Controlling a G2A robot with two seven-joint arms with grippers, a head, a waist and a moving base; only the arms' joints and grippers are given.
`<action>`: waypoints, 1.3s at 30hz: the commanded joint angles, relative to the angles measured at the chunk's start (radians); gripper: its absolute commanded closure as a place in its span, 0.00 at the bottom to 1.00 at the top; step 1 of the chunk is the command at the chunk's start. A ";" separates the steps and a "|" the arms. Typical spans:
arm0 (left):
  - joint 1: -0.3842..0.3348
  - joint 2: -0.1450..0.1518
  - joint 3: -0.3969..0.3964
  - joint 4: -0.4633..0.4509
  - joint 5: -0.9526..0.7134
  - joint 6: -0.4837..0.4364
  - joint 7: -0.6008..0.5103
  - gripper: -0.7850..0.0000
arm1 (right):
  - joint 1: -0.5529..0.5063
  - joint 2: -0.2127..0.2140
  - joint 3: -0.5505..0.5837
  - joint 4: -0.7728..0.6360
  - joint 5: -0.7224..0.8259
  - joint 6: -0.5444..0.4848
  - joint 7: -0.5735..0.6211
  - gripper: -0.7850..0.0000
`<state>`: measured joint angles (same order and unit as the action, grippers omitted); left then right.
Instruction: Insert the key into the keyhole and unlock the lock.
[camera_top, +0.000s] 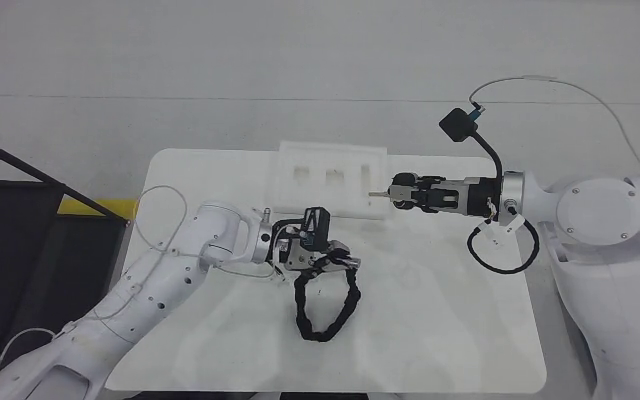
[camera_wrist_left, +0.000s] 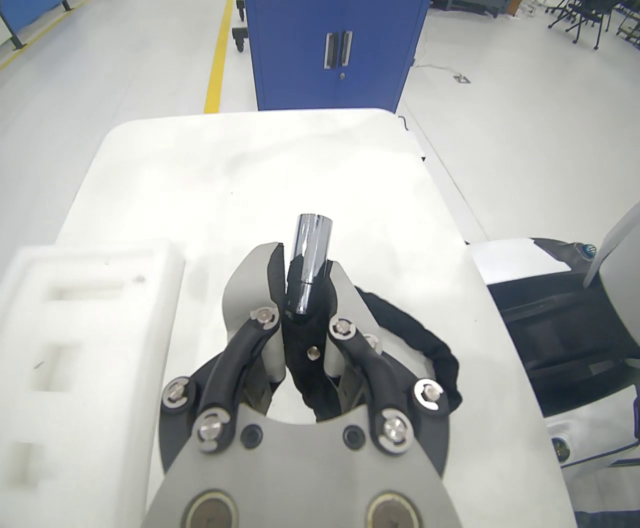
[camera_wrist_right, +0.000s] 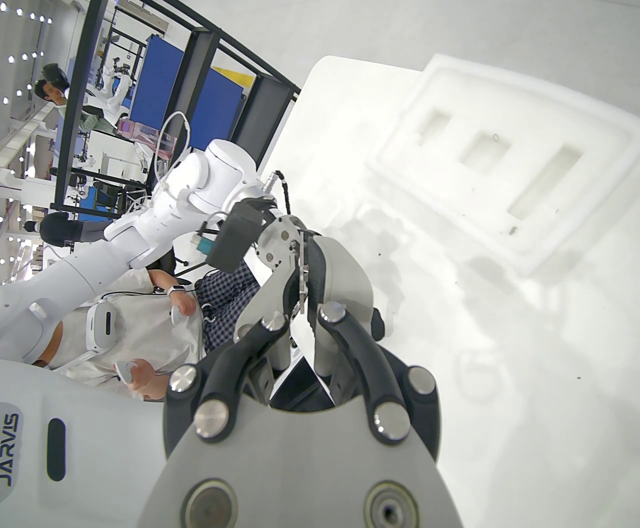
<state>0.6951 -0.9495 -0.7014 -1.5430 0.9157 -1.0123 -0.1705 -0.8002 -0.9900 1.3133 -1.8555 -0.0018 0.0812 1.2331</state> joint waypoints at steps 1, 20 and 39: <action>-0.010 0.011 -0.004 -0.021 -0.068 0.000 -0.015 1.00 | 0.000 0.000 0.000 0.000 0.000 0.000 0.000 1.00; -0.109 0.062 -0.025 -0.142 -0.426 0.000 -0.004 1.00 | -0.013 0.007 -0.008 -0.044 0.013 0.051 0.050 1.00; -0.151 0.032 0.179 0.040 -0.217 0.000 0.320 1.00 | -0.028 0.030 -0.030 -0.069 0.030 0.232 0.114 1.00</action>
<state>0.5511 -0.9181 -0.5335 -1.5126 0.6874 -1.0123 0.1347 -0.8278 -0.9617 1.2841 -1.9238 0.0351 0.3073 1.3481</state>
